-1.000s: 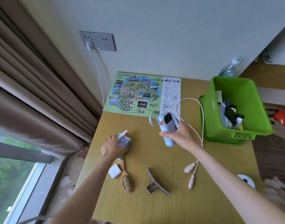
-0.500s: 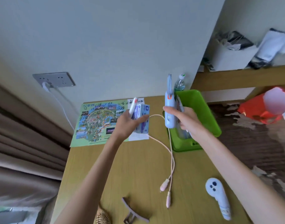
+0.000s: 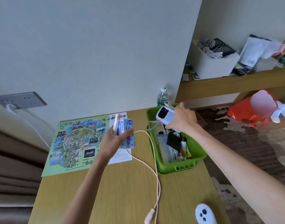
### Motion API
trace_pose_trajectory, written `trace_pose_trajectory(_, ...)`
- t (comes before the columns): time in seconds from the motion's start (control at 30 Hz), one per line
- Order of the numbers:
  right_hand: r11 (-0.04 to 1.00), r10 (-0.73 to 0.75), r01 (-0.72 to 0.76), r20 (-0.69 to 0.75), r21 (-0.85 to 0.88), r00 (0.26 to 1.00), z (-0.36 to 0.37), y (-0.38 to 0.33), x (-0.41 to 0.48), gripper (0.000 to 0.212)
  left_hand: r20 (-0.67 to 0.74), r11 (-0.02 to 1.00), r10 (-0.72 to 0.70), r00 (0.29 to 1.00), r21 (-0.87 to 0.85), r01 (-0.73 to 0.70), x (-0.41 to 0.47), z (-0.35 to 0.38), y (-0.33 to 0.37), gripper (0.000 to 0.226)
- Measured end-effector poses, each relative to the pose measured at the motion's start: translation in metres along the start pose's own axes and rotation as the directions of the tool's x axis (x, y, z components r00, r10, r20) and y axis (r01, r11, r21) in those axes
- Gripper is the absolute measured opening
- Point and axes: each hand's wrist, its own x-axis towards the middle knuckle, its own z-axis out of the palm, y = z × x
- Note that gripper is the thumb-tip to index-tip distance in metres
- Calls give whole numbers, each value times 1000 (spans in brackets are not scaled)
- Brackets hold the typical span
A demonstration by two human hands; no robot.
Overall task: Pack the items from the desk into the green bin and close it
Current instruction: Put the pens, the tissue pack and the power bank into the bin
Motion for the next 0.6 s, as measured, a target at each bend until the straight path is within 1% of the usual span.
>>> trace_pose_trajectory(0.07,995,-21,24,26,-96,999,9,-4,11,77,-36,1000,-16,999,5,16,7,-5,-6,52)
trace_pose_trajectory(0.1,993,-26,31,39,-112,999,14,-5,16,75,-50,1000,-18,999,9,18,11,-7,-9,49)
trace_pose_trajectory(0.17,995,-29,33,50,-90,998,23,-5,24,69,-59,1000,-14,998,17,15,15,-9,-14,40)
trace_pose_trajectory(0.2,997,-26,29,49,-73,998,26,-5,28,67,-56,1000,-14,998,20,15,17,-9,-16,40)
trace_pose_trajectory(0.3,997,-39,41,31,-68,999,34,-4,36,59,-49,999,-15,999,39,17,21,-5,-19,49)
trace_pose_trajectory(0.4,996,-83,84,26,-37,996,45,-4,40,52,-36,999,-19,999,47,21,22,2,-17,55)
trace_pose_trajectory(0.5,988,-133,136,42,-70,990,58,0,37,55,-31,999,-12,999,36,13,21,7,-12,62)
trace_pose_trajectory(0.6,984,-141,149,84,-101,986,72,3,34,66,-15,999,-5,1000,31,6,21,10,-8,65)
